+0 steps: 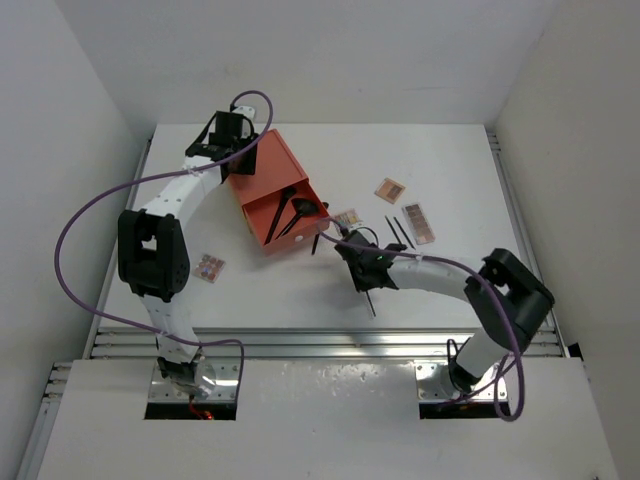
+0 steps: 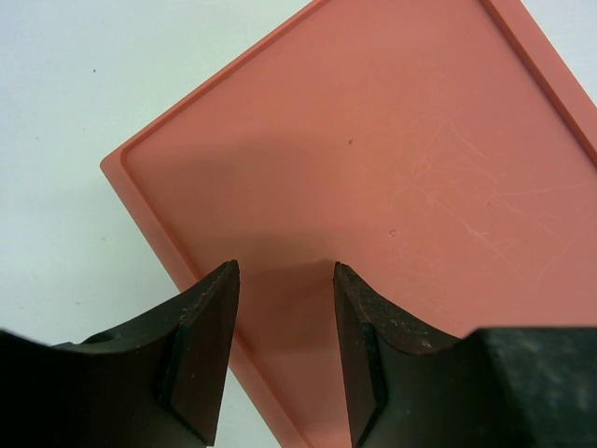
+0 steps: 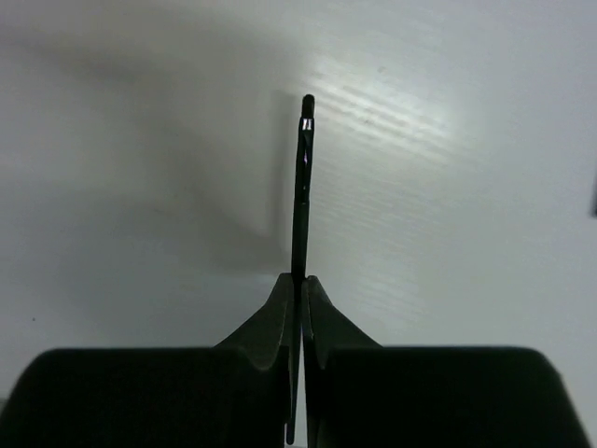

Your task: Organize the makeup

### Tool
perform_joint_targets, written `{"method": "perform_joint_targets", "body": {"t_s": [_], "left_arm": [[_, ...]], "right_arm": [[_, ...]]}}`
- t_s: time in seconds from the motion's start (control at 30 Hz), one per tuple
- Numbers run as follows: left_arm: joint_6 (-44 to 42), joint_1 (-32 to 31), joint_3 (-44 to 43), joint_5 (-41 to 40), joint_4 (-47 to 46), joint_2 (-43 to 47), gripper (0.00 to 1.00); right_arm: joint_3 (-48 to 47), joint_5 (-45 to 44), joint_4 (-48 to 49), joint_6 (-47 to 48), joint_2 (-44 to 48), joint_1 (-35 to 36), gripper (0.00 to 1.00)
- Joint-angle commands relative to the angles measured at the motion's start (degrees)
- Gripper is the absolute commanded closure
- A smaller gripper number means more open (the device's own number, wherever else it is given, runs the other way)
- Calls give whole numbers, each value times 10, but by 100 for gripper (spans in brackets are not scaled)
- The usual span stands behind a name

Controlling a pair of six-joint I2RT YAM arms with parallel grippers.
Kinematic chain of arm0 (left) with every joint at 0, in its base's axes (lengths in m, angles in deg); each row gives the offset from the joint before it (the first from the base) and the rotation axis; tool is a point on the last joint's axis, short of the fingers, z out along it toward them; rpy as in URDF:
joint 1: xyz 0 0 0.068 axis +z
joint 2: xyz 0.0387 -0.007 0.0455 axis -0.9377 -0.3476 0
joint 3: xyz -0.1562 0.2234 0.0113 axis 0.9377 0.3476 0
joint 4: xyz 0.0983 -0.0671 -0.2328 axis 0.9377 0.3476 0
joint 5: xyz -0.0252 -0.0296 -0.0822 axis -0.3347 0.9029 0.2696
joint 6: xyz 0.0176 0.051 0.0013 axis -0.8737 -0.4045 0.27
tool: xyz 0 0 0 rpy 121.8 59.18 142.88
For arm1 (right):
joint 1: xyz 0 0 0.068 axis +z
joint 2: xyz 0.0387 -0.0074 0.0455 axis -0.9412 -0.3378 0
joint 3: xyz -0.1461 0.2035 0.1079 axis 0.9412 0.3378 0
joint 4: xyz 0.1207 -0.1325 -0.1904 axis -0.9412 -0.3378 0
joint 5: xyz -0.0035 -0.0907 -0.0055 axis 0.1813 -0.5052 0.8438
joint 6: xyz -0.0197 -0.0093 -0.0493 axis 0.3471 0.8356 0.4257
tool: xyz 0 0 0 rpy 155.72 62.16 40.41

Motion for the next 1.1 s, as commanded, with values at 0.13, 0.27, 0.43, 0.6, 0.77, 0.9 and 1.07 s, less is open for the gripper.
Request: {"method": "perform_joint_targets", "body": {"t_s": [0.13,0.27,0.43,0.6,0.77,0.9,1.07], "left_arm": [[3,8,0,-4,-14,7,50],[-3,8,0,-4,-14,7,50],[-3,8,0,-10,-14,2,50],[-3,13,0,-15,-14,7,50],[-3,18,5,-15,-14,12,50],[-3,23,5,-15,-14,12,50],[-3,23,5,-15,-14,12,50]], "right_arm": [[-82,-39,66,319,135,-10,100],[-189,66,123,498,94,-26,100],[-343,194,126,600,-27,-32,100],[-426,295,137,629,-136,-41,100],[-425,332,115,637,-166,-40,100],[-388,325,122,636,-165,-41,100],[-405,301,126,608,-164,-41,63]]}}
